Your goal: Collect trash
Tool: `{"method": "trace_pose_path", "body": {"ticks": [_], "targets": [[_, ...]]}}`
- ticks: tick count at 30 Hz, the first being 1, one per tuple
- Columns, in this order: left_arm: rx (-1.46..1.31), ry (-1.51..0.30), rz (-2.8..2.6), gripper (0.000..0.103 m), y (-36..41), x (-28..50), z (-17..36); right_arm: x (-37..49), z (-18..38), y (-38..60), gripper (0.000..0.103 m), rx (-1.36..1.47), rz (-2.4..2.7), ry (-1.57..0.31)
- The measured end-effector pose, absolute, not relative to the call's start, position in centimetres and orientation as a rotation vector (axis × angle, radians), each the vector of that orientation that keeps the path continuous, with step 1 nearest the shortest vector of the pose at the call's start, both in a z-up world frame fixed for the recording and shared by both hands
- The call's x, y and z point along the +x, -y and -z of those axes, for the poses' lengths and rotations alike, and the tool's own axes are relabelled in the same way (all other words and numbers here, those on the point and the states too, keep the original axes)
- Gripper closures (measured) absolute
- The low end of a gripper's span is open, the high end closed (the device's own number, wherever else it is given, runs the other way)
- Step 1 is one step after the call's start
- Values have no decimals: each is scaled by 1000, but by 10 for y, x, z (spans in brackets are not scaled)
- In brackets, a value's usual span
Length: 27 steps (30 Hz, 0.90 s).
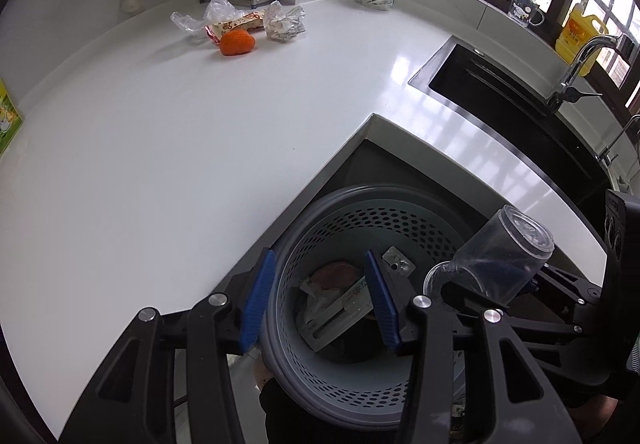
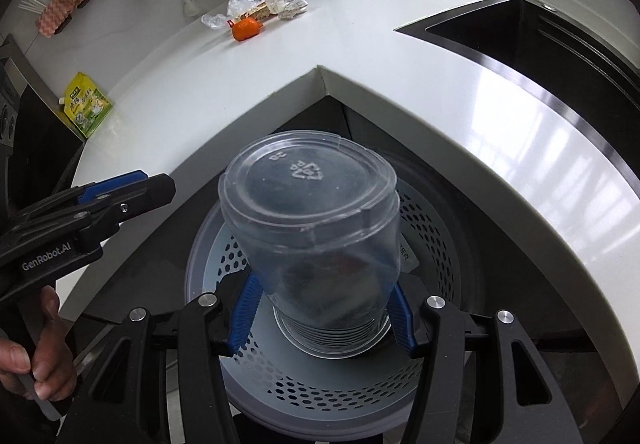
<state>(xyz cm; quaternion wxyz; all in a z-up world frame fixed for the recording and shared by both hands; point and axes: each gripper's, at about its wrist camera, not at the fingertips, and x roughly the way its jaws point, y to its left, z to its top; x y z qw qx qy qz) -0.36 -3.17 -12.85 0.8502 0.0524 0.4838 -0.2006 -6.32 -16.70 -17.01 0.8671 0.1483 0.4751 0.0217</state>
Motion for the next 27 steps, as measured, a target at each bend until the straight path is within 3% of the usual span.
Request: {"method": "trace_pose_path", "body": {"ticks": [4,11,13,27], "targets": [[105,-1026,409,43,30,-6,129,-63,182,166,49,300,-56,-1045],[103,-1043,382,37,29,-11,132,-63,198,169,44,297,-36,-1111],[101,-1044,378,35,29,-12,131,-63,198,170,31,295,-26,-1122],[92,-1015,318,19,20,-28,107,-71,178,183,29,326,-17,-1106]]}}
